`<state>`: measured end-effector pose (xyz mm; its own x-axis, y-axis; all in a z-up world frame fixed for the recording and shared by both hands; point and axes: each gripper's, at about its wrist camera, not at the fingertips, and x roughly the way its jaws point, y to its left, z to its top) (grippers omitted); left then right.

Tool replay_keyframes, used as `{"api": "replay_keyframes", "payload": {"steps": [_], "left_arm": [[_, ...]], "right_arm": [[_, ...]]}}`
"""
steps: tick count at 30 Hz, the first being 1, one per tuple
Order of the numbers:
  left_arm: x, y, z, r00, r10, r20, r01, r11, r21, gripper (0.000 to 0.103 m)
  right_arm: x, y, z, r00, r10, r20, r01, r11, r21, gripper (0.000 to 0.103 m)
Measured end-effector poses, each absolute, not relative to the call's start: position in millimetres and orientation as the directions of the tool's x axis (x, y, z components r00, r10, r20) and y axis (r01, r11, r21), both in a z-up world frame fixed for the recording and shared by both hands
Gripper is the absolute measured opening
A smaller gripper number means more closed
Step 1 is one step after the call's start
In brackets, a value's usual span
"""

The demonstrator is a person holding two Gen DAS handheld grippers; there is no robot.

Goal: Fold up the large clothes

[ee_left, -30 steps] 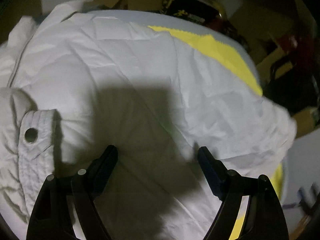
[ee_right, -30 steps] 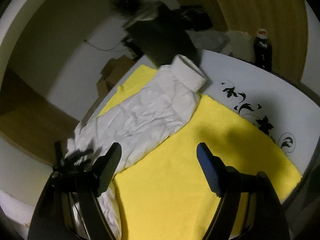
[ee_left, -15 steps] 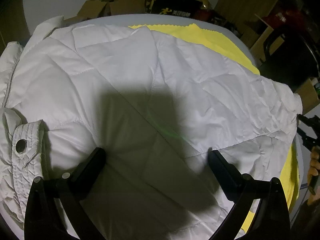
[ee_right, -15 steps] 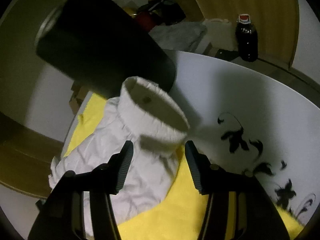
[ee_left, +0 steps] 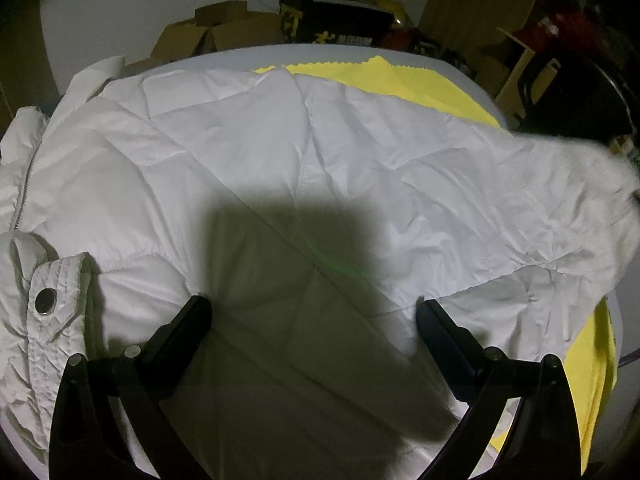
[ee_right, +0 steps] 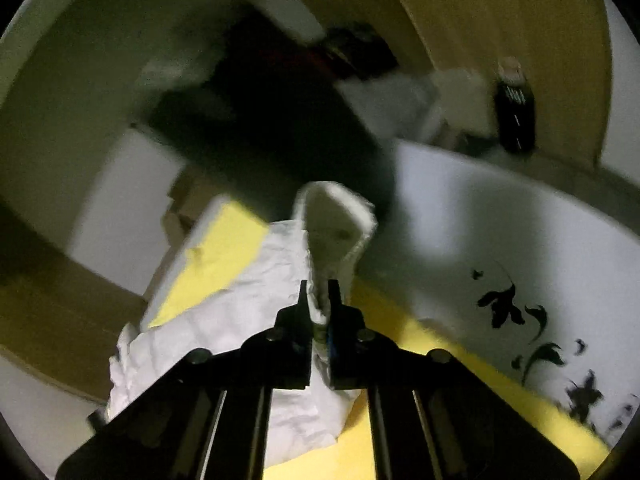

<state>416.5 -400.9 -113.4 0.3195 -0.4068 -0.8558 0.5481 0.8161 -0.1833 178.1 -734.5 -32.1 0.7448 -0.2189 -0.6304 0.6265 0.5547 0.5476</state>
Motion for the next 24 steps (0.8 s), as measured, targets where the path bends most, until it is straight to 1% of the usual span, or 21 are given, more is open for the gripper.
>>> {"api": "replay_keyframes", "payload": {"steps": [1,3,5,7,9,11,12,15,17,20,22,24], "left_arm": [[419,-397,-109,0.297,-0.408,-0.863,0.531,0.822,-0.206,0.099],[420,-376,-88,0.310,-0.441,-0.842,0.470,0.841,-0.267,0.098],[412,-336,-48,0.371,-0.509,-0.777,0.408,0.841,-0.356,0.098],[394,-290,-13,0.421,-0.550,-0.721,0.364,0.831,-0.421,0.099],[367,-237,16,0.470,-0.564,-0.679,0.347,0.825,-0.446,0.099],[342,-192,29,0.510,-0.545,-0.665,0.331,0.838,-0.434,0.100],[323,-157,34,0.545,-0.522,-0.656,0.308,0.852,-0.423,0.100],[276,-79,33,0.607,-0.479,-0.634,0.244,0.872,-0.425,0.100],[251,-28,22,0.628,-0.460,-0.628,0.181,0.871,-0.457,0.100],[217,42,1,0.646,-0.440,-0.624,0.074,0.849,-0.523,0.100],[198,78,-11,0.664,-0.417,-0.621,0.019,0.839,-0.543,0.100],[183,100,-18,0.680,-0.391,-0.620,-0.013,0.839,-0.544,0.100]], "right_arm": [[178,-721,-14,0.763,-0.223,-0.607,0.602,0.586,0.543,0.005],[180,-685,34,0.807,-0.224,-0.546,0.538,0.662,0.522,0.005],[185,-649,74,0.846,-0.209,-0.491,0.471,0.726,0.502,0.005],[198,-604,112,0.877,-0.160,-0.452,0.392,0.782,0.484,0.005],[216,-561,135,0.890,-0.110,-0.442,0.333,0.820,0.466,0.005],[240,-510,149,0.893,-0.033,-0.449,0.256,0.857,0.446,0.005],[254,-482,152,0.887,0.001,-0.463,0.226,0.872,0.434,0.005],[301,-392,143,0.856,0.106,-0.506,0.120,0.911,0.394,0.005],[330,-340,125,0.822,0.145,-0.550,0.079,0.928,0.363,0.005],[375,-267,80,0.742,0.195,-0.642,0.041,0.942,0.334,0.005],[403,-221,43,0.681,0.222,-0.698,0.023,0.946,0.323,0.005],[423,-188,14,0.657,0.196,-0.728,0.020,0.961,0.277,0.005]]}}
